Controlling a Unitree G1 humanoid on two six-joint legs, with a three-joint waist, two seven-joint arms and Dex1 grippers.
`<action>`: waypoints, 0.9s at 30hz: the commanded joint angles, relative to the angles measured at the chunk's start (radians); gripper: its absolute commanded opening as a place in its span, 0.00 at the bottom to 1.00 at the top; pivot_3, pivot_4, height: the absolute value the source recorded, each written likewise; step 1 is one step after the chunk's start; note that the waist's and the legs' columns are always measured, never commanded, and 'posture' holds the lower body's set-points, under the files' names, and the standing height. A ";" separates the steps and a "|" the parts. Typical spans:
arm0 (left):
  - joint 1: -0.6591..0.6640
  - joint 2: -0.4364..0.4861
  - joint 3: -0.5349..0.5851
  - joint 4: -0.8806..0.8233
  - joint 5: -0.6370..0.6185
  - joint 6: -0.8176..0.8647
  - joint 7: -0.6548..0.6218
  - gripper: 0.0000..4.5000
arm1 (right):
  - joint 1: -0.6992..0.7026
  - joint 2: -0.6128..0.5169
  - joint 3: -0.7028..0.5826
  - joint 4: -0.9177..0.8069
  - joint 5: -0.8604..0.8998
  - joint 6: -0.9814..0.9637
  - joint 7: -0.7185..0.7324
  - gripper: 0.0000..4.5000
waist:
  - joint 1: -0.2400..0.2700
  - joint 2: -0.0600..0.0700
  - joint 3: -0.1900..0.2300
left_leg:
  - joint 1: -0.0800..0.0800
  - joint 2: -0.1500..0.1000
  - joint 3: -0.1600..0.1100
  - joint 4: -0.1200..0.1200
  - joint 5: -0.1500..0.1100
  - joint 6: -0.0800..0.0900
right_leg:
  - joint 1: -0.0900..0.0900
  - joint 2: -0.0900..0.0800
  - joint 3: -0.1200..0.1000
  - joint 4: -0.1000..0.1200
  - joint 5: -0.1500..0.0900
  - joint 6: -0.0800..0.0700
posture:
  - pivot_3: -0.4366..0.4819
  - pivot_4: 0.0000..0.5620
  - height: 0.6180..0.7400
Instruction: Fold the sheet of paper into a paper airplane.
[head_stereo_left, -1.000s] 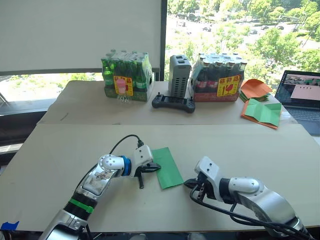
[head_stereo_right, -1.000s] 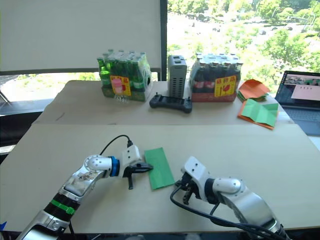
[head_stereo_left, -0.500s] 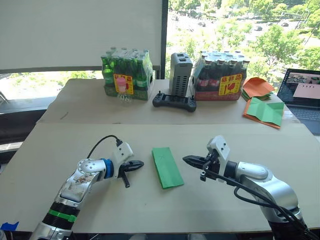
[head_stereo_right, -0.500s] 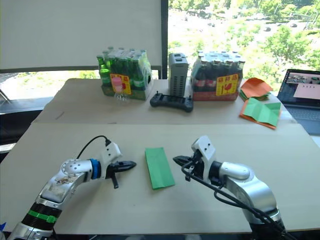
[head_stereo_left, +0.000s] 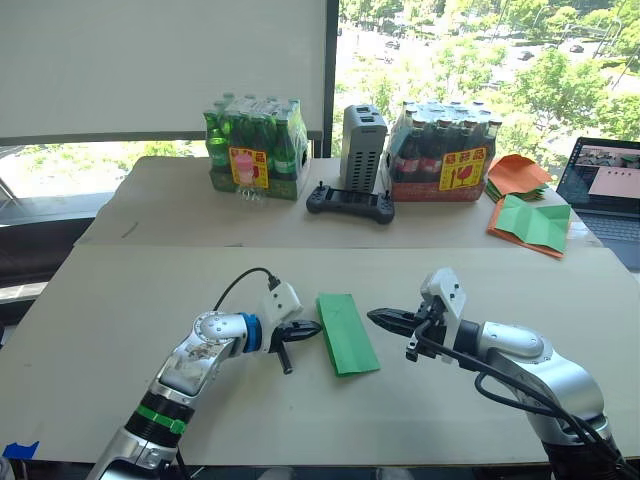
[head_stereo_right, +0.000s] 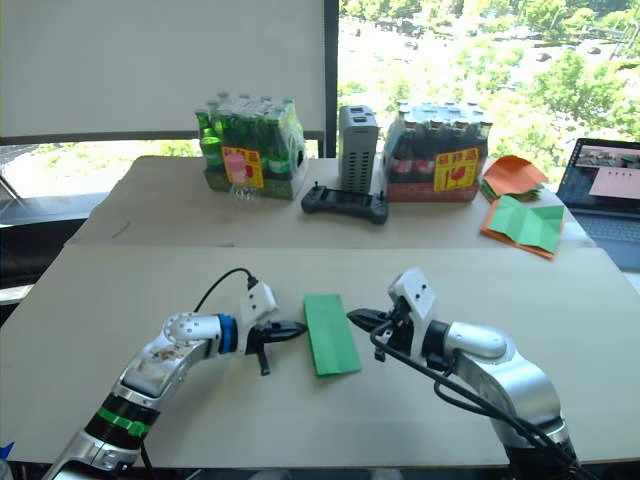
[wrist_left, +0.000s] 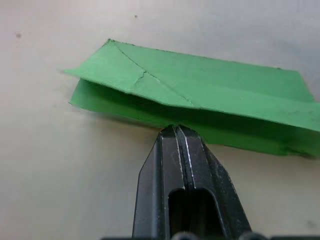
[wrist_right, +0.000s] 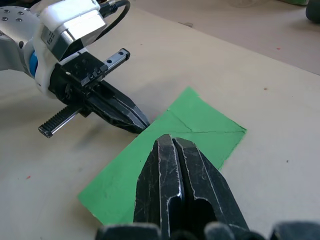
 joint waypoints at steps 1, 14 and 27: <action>-0.055 -0.028 -0.026 0.025 0.000 -0.029 -0.022 0.00 | -0.012 -0.004 -0.020 -0.036 0.033 -0.001 -0.009 0.00 | 0.000 0.000 0.000 | 0.000 0.000 0.000 0.000 0.000 0.000 | 0.000 0.000 0.000 0.000 0.000 0.000 | 0.48 0.27 0.49; -0.179 -0.134 -0.077 0.151 0.017 -0.078 -0.032 0.00 | -0.081 0.001 -0.051 -0.036 0.096 0.013 -0.038 0.00 | 0.001 0.000 0.000 | -0.003 -0.001 0.000 0.004 0.000 0.000 | -0.001 0.000 0.000 0.000 0.001 0.001 | 0.48 0.27 0.49; -0.197 -0.178 -0.102 0.237 0.053 -0.145 -0.055 0.00 | -0.167 -0.041 0.122 0.171 -0.157 -0.030 -0.134 0.00 | -0.006 0.000 0.000 | -0.005 -0.001 0.000 0.004 0.000 0.000 | -0.003 -0.001 0.000 0.001 0.001 0.001 | 0.48 0.27 0.49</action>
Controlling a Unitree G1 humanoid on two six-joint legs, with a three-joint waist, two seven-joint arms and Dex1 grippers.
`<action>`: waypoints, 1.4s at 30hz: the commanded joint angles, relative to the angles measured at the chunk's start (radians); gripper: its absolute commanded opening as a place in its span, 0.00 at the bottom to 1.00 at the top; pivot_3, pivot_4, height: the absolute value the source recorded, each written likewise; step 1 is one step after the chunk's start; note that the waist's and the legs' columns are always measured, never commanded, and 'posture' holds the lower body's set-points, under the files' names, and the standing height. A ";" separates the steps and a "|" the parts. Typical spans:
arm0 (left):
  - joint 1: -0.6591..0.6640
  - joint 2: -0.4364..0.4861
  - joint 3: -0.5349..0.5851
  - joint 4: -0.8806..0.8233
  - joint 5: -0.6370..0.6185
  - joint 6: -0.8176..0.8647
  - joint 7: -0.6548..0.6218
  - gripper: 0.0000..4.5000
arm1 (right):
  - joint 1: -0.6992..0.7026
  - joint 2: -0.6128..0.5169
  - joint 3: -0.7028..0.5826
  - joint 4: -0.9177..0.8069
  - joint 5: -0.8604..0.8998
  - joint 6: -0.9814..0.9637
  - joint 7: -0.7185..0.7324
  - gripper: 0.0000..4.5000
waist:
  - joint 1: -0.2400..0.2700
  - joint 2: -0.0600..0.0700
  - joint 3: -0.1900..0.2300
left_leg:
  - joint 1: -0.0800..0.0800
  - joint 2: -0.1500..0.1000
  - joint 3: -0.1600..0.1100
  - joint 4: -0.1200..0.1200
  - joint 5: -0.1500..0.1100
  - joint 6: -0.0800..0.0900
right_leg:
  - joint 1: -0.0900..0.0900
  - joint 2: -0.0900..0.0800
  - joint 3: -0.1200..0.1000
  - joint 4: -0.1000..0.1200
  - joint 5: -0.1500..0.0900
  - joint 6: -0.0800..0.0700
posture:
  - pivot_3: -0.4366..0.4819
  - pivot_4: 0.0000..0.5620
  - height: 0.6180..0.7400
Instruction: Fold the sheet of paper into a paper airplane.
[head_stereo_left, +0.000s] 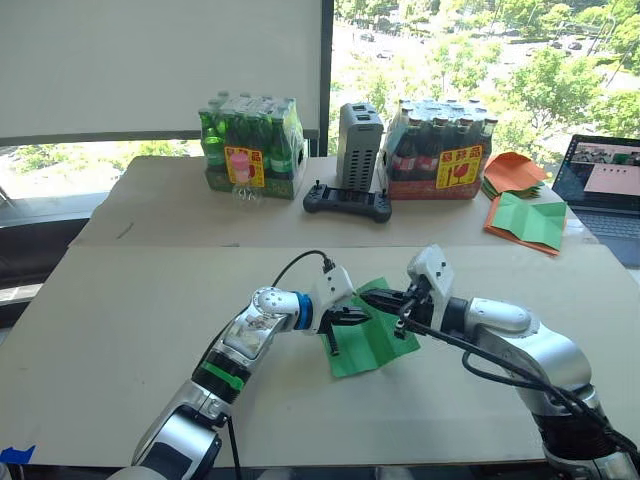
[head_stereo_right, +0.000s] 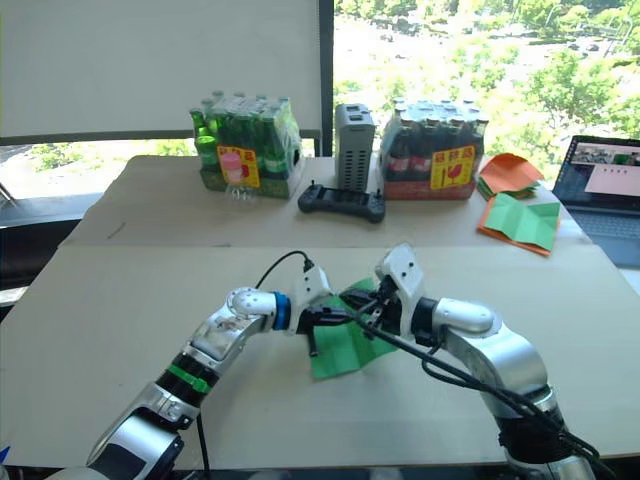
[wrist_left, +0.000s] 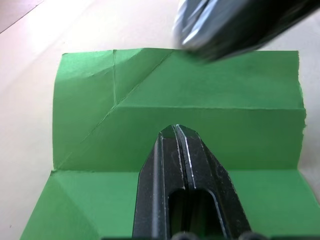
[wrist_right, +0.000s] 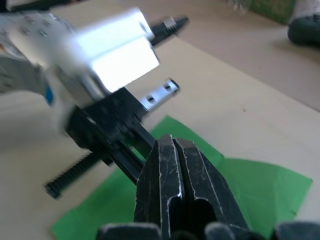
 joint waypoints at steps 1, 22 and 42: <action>0.017 0.014 0.015 -0.057 -0.006 -0.003 -0.009 0.00 | -0.002 -0.026 0.023 0.025 -0.071 -0.030 -0.010 0.00 | 0.000 0.000 0.000 | 0.000 0.000 0.000 0.000 0.000 0.000 | 0.000 0.000 0.000 0.000 0.000 0.000 | 0.48 0.27 0.49; 0.221 0.142 0.010 -0.185 0.019 0.038 0.012 0.00 | 0.087 -0.018 0.027 0.100 -0.187 -0.039 -0.040 0.00 | 0.003 0.001 0.000 | 0.005 0.000 0.000 0.000 0.000 0.000 | 0.004 0.000 0.000 0.001 0.000 0.000 | 0.48 0.27 0.49; 0.214 0.155 0.019 -0.194 0.019 0.039 0.012 0.00 | -0.089 0.138 -0.081 0.327 -0.122 -0.032 -0.053 0.73 | -0.002 0.001 -0.001 | 0.004 0.000 0.000 0.000 0.000 0.000 | 0.002 0.000 0.001 0.003 0.000 0.000 | 0.48 0.27 0.49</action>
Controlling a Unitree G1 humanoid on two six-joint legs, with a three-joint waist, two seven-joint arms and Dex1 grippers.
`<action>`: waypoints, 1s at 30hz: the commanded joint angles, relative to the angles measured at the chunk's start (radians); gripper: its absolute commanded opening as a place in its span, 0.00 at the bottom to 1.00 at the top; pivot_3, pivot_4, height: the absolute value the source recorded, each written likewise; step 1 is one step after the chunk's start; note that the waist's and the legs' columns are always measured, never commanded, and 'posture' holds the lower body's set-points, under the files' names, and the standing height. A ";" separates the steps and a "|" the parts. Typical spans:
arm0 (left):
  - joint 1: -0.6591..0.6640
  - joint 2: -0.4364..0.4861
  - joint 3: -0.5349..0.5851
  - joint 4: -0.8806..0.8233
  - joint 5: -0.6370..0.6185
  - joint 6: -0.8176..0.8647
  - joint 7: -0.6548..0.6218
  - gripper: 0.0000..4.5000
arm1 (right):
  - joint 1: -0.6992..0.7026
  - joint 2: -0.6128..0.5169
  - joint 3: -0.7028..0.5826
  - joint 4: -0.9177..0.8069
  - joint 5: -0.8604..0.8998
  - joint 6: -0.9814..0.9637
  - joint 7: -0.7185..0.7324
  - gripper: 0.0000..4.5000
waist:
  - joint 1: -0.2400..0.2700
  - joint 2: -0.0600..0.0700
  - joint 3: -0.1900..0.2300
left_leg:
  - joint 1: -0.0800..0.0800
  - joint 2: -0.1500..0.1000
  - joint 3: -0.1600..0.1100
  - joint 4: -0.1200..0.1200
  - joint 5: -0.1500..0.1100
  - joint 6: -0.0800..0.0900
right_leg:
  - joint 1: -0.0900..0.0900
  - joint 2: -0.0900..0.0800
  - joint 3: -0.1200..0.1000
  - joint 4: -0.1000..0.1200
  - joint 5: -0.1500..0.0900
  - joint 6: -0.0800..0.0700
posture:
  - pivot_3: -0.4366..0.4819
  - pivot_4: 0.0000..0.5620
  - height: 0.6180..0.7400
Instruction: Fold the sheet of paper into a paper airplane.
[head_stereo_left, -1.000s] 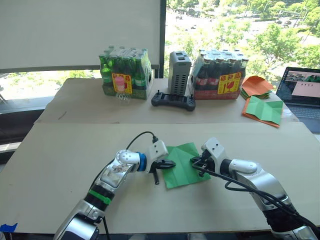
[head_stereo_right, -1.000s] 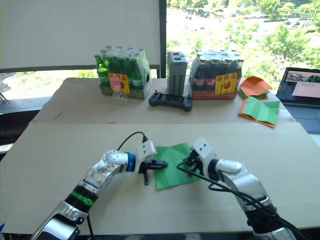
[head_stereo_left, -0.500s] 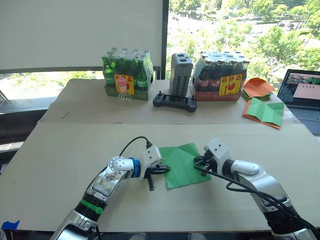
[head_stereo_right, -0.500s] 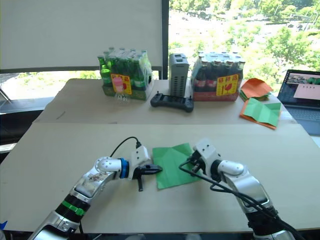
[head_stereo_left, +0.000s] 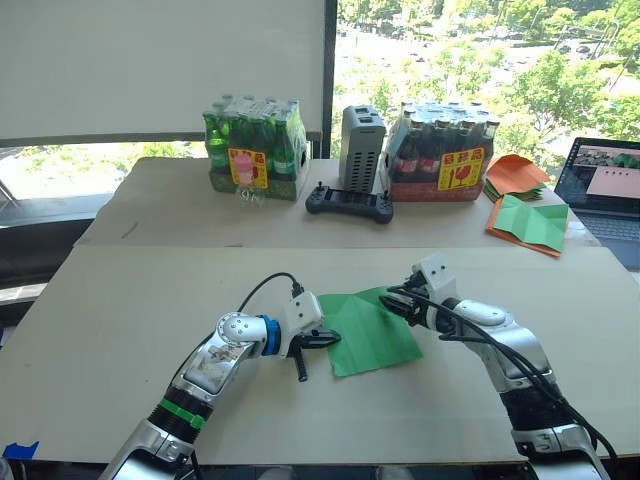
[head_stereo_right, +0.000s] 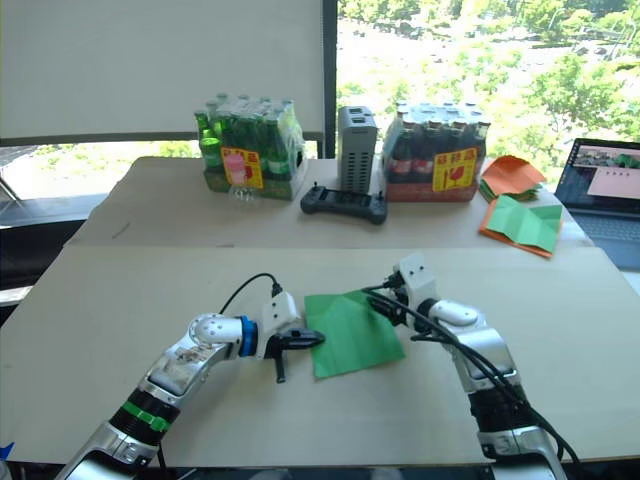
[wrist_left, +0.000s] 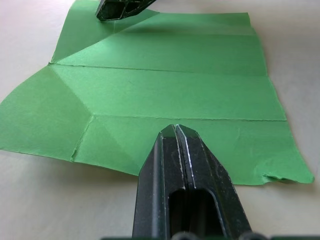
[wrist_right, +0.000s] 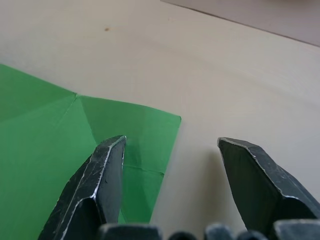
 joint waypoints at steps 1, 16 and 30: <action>0.009 0.016 -0.008 0.007 0.019 0.015 0.002 0.00 | -0.015 0.013 -0.029 -0.016 0.050 0.019 0.034 0.73 | -0.003 0.000 0.000 | 0.000 0.000 0.000 0.000 0.000 0.000 | 0.000 0.000 0.000 0.000 0.000 0.000 | 0.48 0.27 0.49; 0.008 0.029 0.001 0.009 0.017 0.015 0.003 0.00 | -0.025 0.050 -0.044 -0.001 0.073 0.011 0.057 0.02 | -0.011 0.000 0.000 | 0.000 0.000 0.000 0.000 0.000 0.000 | 0.000 0.000 0.000 0.001 0.000 0.000 | 0.48 0.27 0.49; 0.019 0.095 0.086 -0.074 -0.032 0.062 0.000 0.00 | 0.159 0.079 -0.035 -0.341 0.081 -0.060 0.007 0.00 | -0.020 0.000 0.000 | -0.002 0.001 0.000 0.000 0.000 -0.001 | -0.004 0.000 0.001 0.003 0.000 0.000 | 0.48 0.27 0.49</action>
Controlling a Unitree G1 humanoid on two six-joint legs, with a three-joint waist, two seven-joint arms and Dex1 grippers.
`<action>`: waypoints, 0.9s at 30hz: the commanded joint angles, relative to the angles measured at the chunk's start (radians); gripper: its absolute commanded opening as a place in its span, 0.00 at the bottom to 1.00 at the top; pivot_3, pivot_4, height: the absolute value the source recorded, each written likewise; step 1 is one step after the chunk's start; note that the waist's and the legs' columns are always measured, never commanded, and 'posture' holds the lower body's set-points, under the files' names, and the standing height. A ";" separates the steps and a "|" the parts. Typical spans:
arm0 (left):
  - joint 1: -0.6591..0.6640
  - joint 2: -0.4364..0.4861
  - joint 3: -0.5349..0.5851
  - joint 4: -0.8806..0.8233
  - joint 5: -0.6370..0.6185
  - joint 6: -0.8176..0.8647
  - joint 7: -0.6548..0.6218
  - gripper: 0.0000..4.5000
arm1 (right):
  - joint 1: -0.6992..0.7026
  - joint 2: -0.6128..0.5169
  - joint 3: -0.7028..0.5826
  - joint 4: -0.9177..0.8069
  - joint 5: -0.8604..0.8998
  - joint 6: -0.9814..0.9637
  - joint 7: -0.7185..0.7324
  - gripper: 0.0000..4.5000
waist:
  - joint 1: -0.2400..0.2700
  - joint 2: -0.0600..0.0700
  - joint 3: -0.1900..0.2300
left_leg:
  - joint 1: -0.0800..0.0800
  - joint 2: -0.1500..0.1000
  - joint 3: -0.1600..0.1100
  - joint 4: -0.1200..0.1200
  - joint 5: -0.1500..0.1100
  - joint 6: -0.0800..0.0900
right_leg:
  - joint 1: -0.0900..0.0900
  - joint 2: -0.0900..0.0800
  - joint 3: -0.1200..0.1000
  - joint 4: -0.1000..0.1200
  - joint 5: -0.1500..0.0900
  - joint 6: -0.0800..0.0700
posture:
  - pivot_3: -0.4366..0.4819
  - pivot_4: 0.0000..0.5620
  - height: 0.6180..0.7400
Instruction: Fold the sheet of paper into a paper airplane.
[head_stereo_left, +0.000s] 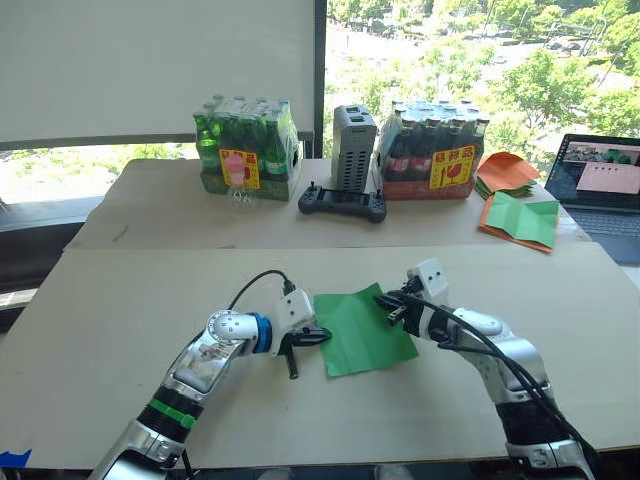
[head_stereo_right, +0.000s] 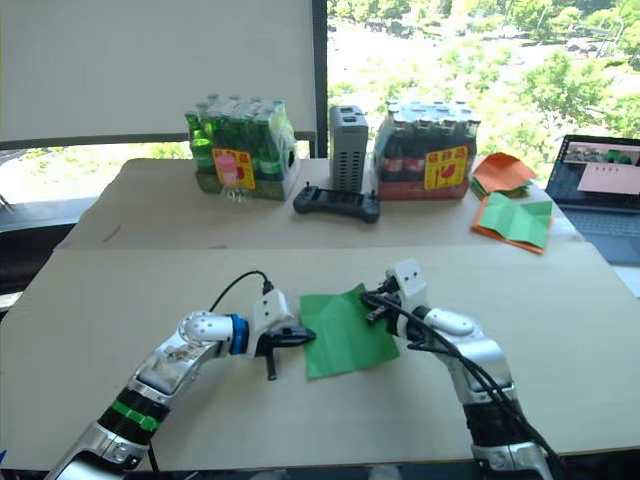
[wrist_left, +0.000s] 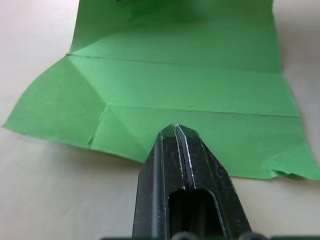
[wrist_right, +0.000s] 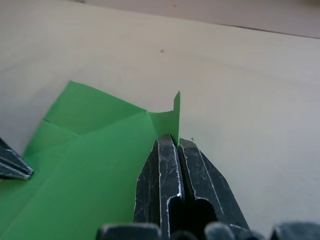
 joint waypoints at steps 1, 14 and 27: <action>0.015 0.035 0.053 -0.060 -0.025 0.042 0.004 0.00 | 0.064 0.014 0.009 -0.174 -0.010 -0.045 -0.052 0.00 | -0.001 0.000 0.000 | -0.001 0.000 0.000 0.000 0.000 0.000 | -0.002 0.000 0.000 0.001 0.000 0.000 | 0.48 0.27 0.49; 0.044 0.069 0.104 -0.169 -0.088 0.156 0.010 0.00 | 0.250 0.002 0.257 -0.320 -0.283 -0.211 -0.196 0.00 | 0.002 0.000 0.000 | -0.002 -0.001 0.000 0.000 0.000 -0.001 | -0.003 0.000 0.000 0.001 0.000 0.000 | 0.48 0.27 0.49; 0.032 0.083 0.066 -0.126 -0.055 0.134 -0.005 0.00 | 0.191 -0.099 0.320 -0.222 -0.376 -0.357 -0.068 0.00 | 0.002 0.000 0.000 | -0.002 -0.001 0.000 0.000 0.001 -0.001 | -0.003 0.000 0.000 0.001 0.000 0.000 | 0.48 0.27 0.49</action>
